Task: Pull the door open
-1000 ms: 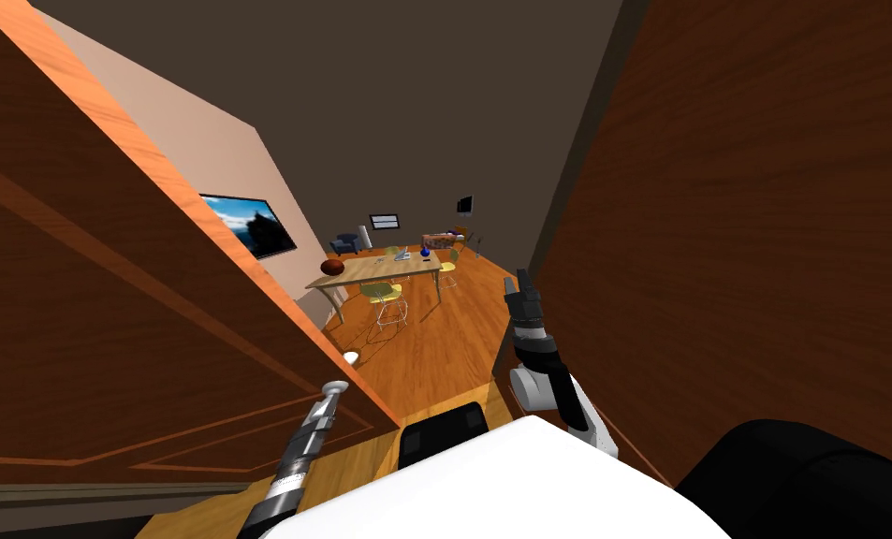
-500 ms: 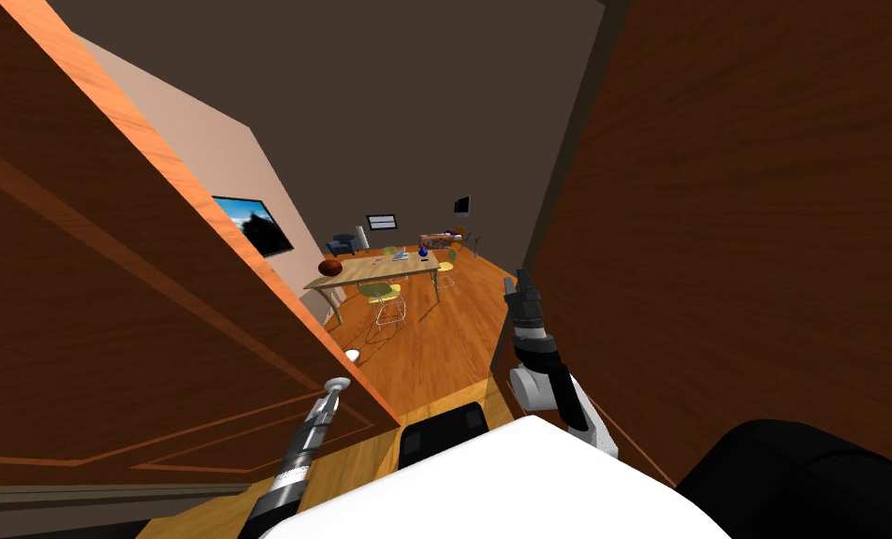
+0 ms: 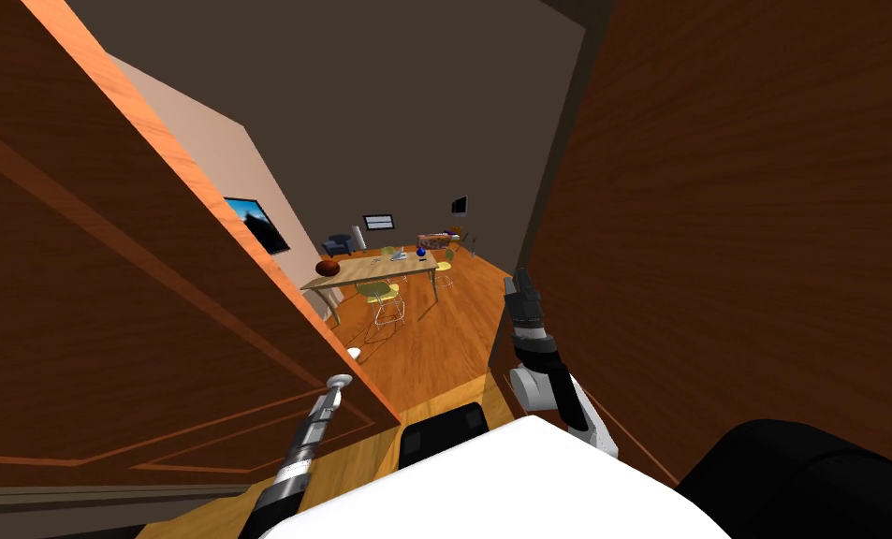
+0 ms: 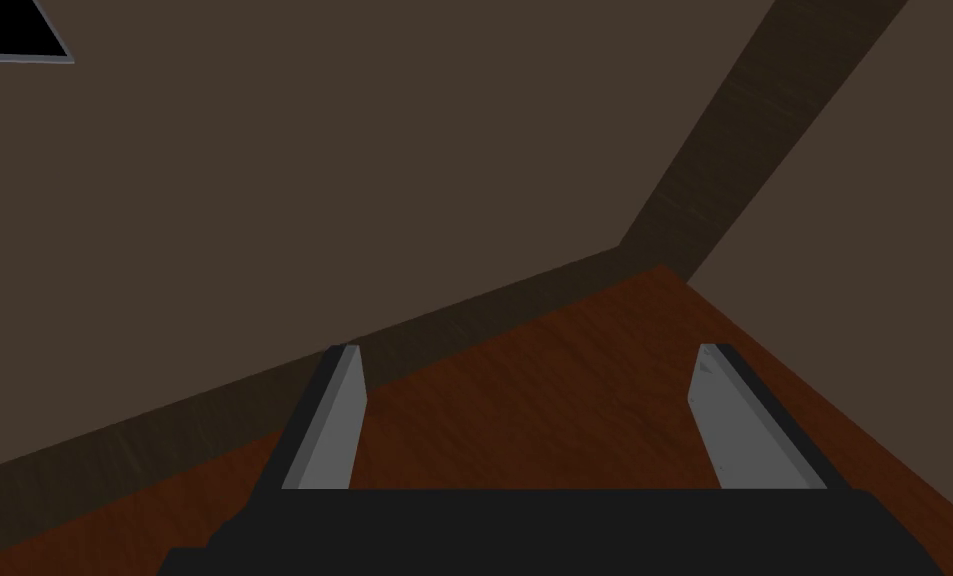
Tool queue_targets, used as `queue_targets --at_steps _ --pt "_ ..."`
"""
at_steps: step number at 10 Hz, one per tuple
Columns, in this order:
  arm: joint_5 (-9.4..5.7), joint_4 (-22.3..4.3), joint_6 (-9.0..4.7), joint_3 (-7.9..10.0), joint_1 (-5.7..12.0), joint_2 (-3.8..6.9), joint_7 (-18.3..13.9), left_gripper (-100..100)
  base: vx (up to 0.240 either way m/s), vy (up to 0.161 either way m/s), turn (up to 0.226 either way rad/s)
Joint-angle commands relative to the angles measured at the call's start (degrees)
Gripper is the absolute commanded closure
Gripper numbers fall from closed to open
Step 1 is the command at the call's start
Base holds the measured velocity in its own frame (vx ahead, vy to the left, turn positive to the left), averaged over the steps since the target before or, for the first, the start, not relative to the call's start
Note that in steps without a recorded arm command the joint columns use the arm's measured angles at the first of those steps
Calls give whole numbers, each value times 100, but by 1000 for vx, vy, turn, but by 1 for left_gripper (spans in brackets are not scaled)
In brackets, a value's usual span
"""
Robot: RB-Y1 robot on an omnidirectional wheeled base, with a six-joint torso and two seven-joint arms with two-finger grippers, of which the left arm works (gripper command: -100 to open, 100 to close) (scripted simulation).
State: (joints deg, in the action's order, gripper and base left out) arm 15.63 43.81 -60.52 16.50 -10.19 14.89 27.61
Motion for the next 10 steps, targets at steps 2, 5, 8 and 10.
queue_targets --at_steps 2,5,8,10 --pt "-147 -51 20 -130 33 -33 -385 100 -42 15 -33" --pt "-364 -83 65 -254 100 -18 -767 100 -57 20 -53" --pt "-479 -101 89 -318 135 -10 -1106 100 -49 21 -41" --pt "-599 -119 113 -386 172 -2 -1343 100 -51 19 -53"
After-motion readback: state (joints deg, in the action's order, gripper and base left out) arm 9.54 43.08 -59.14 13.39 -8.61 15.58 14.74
